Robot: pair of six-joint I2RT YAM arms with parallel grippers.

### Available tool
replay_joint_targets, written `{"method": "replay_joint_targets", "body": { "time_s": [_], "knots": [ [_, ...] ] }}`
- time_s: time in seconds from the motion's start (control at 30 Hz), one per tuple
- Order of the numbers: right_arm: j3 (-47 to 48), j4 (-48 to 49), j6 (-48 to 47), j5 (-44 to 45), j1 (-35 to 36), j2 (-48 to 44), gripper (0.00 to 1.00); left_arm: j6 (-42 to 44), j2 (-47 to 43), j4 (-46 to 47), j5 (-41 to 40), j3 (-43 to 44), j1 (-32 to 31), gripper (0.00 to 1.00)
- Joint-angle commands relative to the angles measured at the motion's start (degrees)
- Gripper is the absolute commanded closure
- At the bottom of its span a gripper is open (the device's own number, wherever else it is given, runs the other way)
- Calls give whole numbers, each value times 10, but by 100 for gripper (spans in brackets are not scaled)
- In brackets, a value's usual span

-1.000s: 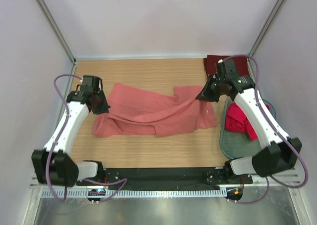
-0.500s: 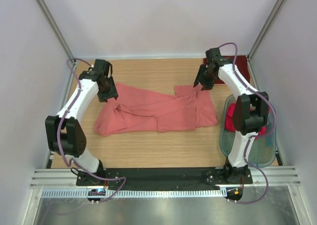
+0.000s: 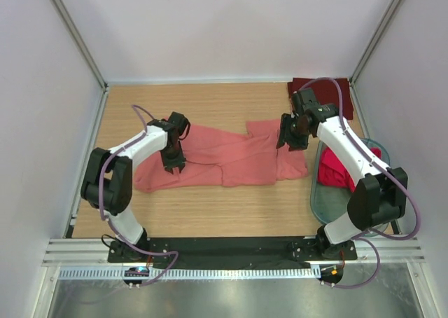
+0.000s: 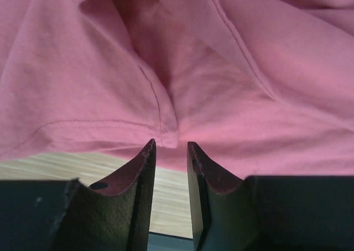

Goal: Fold and stack the t-shirts
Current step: Flatten the tshirt out

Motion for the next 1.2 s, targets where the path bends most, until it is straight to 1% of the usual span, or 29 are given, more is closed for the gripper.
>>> {"method": "replay_joint_targets", "body": {
  "time_s": [0.0, 0.1, 0.2, 0.27, 0.43, 0.67, 0.7, 0.77, 0.83, 0.9, 1.0, 1.1, 1.13, 1.17],
  "knots": [
    [-30, -4, -11, -1, -2, -26, 48, -42, 19, 18, -25, 16, -7, 70],
    [-45, 2, -11, -8, -2, -44, 49, -39, 29, 30, -23, 14, -7, 70],
    [-52, 3, -11, -19, -3, -46, 49, -36, 50, 23, -26, 19, -7, 66],
    [-59, 6, -12, -26, -3, -47, 50, -40, 52, 19, -30, 16, -8, 65],
    [-76, 15, -12, -31, -3, -50, 50, -42, 28, 32, -28, -16, -8, 68],
    [-78, 19, -11, -39, -2, -43, 51, -36, 47, 37, -20, -19, -8, 74],
    [-78, 18, -11, -39, -2, -43, 51, -36, 41, 35, -22, -21, -7, 74],
    [-80, 18, -12, -38, -2, -46, 51, -31, 31, 38, -26, -31, -7, 69],
    [-86, 20, -11, -38, -3, -49, 51, -30, 22, 40, -31, -35, -7, 67],
    [-89, 22, -10, -40, -2, -51, 51, -30, 24, 39, -25, -35, -8, 66],
    [-94, 23, -13, -42, -1, -52, 51, -30, 23, 48, -20, -44, -8, 68],
    [-97, 25, -10, -42, -1, -53, 52, -25, 30, 50, -37, -42, -7, 76],
    [-99, 25, -10, -42, -1, -53, 52, -22, 31, 46, -48, -35, -7, 82],
    [-101, 23, -10, -42, -2, -51, 52, -22, 26, 35, -54, -32, -9, 84]
  ]
}}
